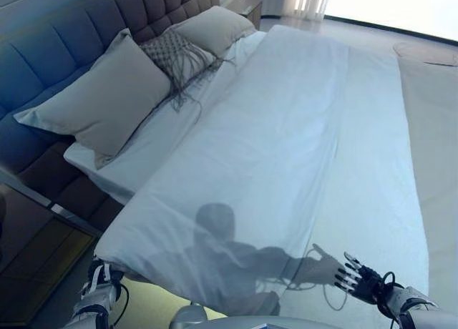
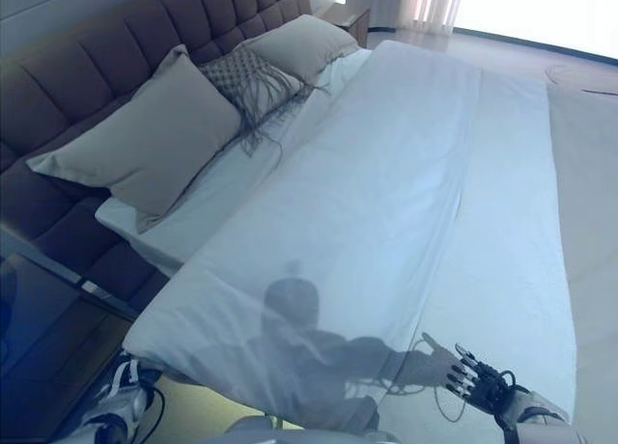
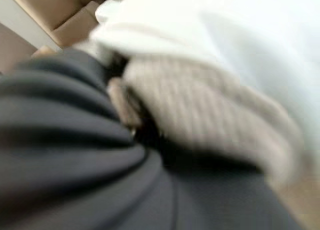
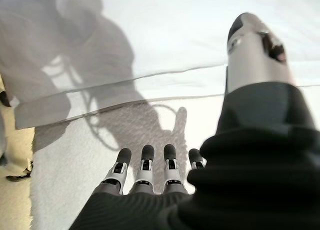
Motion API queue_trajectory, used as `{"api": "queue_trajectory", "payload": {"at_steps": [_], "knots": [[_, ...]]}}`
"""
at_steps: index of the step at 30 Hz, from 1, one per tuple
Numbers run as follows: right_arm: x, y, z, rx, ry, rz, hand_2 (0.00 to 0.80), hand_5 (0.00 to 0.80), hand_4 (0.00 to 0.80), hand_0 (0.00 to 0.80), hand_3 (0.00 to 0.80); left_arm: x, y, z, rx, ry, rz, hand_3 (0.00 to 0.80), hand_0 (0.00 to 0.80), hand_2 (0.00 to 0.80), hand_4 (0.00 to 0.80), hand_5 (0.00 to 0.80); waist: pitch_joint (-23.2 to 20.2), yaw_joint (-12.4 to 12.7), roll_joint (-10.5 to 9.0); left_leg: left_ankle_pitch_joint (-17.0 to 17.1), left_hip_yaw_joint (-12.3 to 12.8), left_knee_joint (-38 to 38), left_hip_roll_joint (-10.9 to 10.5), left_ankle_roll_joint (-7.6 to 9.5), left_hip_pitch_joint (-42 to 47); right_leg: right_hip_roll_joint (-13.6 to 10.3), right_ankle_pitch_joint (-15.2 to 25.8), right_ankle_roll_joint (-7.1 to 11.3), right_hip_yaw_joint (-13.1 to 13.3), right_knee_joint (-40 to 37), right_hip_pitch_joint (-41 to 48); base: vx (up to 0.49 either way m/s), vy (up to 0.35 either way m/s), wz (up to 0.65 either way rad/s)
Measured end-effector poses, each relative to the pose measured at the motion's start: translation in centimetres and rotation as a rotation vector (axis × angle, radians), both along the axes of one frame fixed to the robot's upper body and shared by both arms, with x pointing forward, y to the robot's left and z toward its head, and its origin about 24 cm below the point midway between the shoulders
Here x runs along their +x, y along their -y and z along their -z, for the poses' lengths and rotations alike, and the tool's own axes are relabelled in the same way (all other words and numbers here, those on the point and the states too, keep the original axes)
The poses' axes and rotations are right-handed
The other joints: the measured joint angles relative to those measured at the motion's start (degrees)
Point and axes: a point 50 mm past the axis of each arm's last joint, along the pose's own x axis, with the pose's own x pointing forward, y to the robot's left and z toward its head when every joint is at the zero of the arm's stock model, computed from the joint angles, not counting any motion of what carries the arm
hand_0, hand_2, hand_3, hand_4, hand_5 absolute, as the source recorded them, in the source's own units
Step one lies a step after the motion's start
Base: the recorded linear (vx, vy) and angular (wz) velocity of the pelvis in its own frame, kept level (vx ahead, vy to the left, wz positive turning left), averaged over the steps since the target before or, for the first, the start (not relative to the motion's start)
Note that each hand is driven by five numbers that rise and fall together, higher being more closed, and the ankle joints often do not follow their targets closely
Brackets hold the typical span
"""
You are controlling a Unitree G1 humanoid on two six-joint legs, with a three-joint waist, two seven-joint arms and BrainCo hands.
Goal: Make the bed neatly
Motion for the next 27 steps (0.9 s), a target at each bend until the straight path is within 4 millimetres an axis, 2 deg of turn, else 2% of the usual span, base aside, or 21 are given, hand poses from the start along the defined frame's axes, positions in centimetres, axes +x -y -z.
{"api": "queue_trajectory", "payload": {"at_steps": [5, 10, 12, 16, 18, 21, 23, 24, 27], "knots": [[-0.7, 0.0, 0.2, 0.002, -0.018, 0.007, 0.000, 0.000, 0.000, 0.000, 0.000, -4.8, 0.4, 1.7, -0.014, -0.207, 0.088, 0.000, 0.000, 0.000, 0.000, 0.000, 0.0, 0.2, -0.22, 1.0, 0.0, -1.9, 0.0, -0.15, 1.0, 0.1, 0.0, 0.01, 0.1, -0.6, 0.4, 0.030, -0.031, 0.02], [-3.2, -0.2, 1.1, 0.013, -0.080, 0.025, 0.000, 0.000, 0.000, 0.000, 0.000, -12.3, 1.9, 3.3, -0.055, -0.573, 0.354, 0.000, 0.000, 0.000, 0.000, 0.000, -0.6, 1.8, -0.61, 1.7, -0.1, -3.3, -0.4, -0.13, 0.7, 0.1, 0.6, 0.34, 0.0, -1.8, 0.2, 0.031, -0.020, 0.05], [-3.4, -0.4, 1.3, 0.020, -0.085, 0.027, 0.000, 0.000, 0.000, 0.000, 0.000, -14.8, 2.3, 3.4, -0.073, -0.686, 0.458, 0.000, 0.000, 0.000, 0.000, 0.000, -0.7, 2.9, -0.98, 1.7, -0.1, -3.3, -0.5, -0.13, 0.5, 0.0, 0.6, 0.39, 0.0, -2.0, 0.2, 0.014, -0.001, 0.05], [-3.5, -1.1, 1.7, 0.038, -0.086, 0.026, 0.000, 0.000, 0.000, 0.000, 0.000, -17.5, 2.9, 3.3, -0.126, -0.757, 0.563, 0.000, 0.000, 0.000, 0.000, 0.000, -1.4, 4.0, -1.67, 1.7, -0.2, -3.4, -0.5, -0.14, -0.3, 0.0, 0.6, 0.36, -0.1, -2.1, -0.5, 0.035, 0.019, 0.02], [-3.6, -1.1, 1.7, 0.036, -0.093, 0.022, 0.000, 0.000, 0.000, 0.000, 0.000, -17.6, 2.8, 3.1, -0.134, -0.694, 0.579, 0.000, 0.000, 0.000, 0.000, 0.000, -1.4, 4.6, -1.76, 1.7, -0.2, -3.6, -0.5, -0.13, -0.4, -0.2, 0.7, 0.46, -0.1, -2.1, -0.6, 0.042, 0.019, -0.01], [-3.5, -1.1, 1.7, 0.035, -0.096, 0.015, 0.000, 0.000, 0.000, 0.000, 0.000, -16.3, 2.5, 2.8, -0.117, -0.521, 0.640, 0.000, 0.000, 0.000, 0.000, 0.000, -1.4, 4.7, -1.76, 1.8, -0.2, -3.6, -0.7, -0.07, -0.5, -0.4, 0.8, 0.64, -0.1, -2.1, -0.6, 0.036, 0.014, 0.01], [-3.6, -1.2, 1.8, 0.032, -0.104, 0.005, 0.000, 0.000, 0.000, 0.000, 0.000, -14.1, 2.4, 2.5, -0.074, -0.354, 0.737, 0.000, 0.000, 0.000, 0.000, 0.000, -1.4, 4.7, -1.75, 1.9, -0.3, -3.6, -0.8, 0.12, -0.9, -0.5, 0.8, 0.69, -0.1, -2.1, -0.9, 0.011, 0.008, 0.03], [-3.7, -1.2, 1.8, 0.033, -0.107, 0.000, 0.000, 0.000, 0.000, 0.000, 0.000, -11.9, 2.6, 2.1, -0.034, -0.235, 0.816, 0.000, 0.000, 0.000, 0.000, 0.000, -1.4, 4.7, -1.76, 2.0, -0.5, -3.6, -0.9, 0.25, -1.1, -0.6, 0.8, 0.70, -0.1, -2.1, -1.1, 0.020, 0.017, 0.09], [-3.7, -1.7, 2.1, 0.042, -0.106, -0.007, 0.000, 0.000, 0.000, 0.000, 0.000, -6.3, 3.5, 0.5, 0.066, 0.119, 0.896, 0.000, 0.000, 0.000, 0.000, 0.000, -1.4, 4.7, -1.78, 2.1, -0.9, -3.6, -1.3, 0.42, -1.1, -0.7, 0.9, 0.79, -0.1, -2.0, -0.9, 0.022, 0.018, 0.07]]}}
